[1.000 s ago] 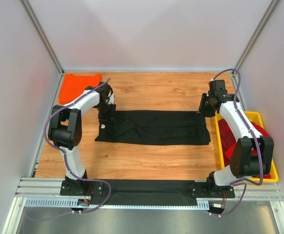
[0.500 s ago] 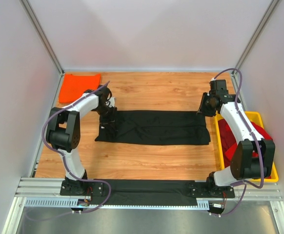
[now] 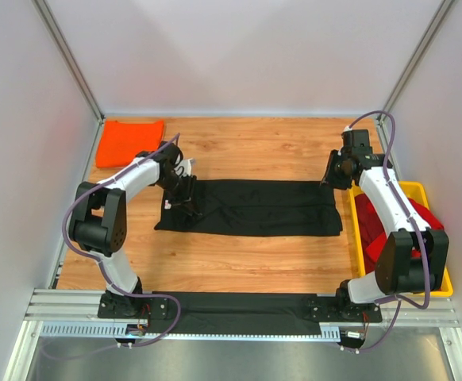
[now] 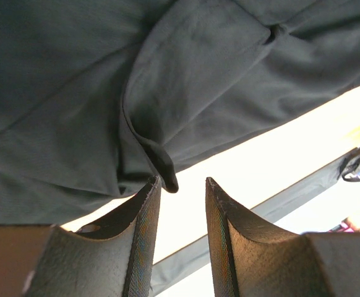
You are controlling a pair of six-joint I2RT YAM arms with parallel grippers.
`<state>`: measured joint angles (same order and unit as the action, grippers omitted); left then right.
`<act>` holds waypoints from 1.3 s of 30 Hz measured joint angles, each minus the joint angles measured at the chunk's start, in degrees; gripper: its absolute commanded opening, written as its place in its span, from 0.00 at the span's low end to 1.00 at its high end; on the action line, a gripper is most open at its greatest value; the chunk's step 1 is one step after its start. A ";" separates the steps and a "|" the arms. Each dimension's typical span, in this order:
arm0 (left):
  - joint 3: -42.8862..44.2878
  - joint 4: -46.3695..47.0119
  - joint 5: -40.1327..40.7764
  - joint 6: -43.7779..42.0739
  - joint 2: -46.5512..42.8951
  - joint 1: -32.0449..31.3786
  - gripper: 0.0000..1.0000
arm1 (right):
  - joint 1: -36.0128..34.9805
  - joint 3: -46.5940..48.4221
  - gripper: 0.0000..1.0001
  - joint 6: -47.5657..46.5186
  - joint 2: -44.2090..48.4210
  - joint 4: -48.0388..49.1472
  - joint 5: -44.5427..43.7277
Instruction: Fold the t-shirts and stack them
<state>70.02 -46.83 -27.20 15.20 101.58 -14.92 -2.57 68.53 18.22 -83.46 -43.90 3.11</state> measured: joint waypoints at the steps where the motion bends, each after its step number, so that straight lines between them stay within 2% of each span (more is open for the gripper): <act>1: -0.17 0.04 -0.20 0.07 0.00 -0.11 0.42 | 0.00 0.00 0.31 -0.02 0.04 0.00 0.02; 8: -0.24 -0.02 0.13 0.28 0.00 -0.42 0.42 | -0.31 0.00 0.31 -0.02 0.13 -0.07 0.66; 17: 0.92 -0.63 7.10 -0.11 0.13 -2.05 0.43 | -0.70 0.00 0.31 0.00 0.28 -0.13 0.90; 28: 6.43 -2.23 15.08 -0.37 3.78 -6.67 0.43 | -0.70 0.00 0.31 -0.04 0.28 -0.17 0.85; 33: 6.43 -3.61 18.10 -0.35 4.87 -7.30 0.40 | -0.70 0.00 0.31 -0.02 0.28 -0.17 0.83; 36: 6.43 -3.85 18.67 -0.42 5.27 -8.07 0.26 | -0.70 0.00 0.31 -0.02 0.28 -0.17 0.83; 37: 6.43 -3.93 18.73 -0.48 5.35 -8.37 0.16 | -0.70 0.00 0.31 -0.02 0.28 -0.17 0.83; 39: 6.43 -4.15 18.80 -0.81 5.35 -9.01 0.07 | -0.70 0.00 0.31 -0.02 0.31 -0.17 0.83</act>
<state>76.44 -50.98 -8.40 14.39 106.94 -23.92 -3.27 68.53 18.20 -83.15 -44.07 3.95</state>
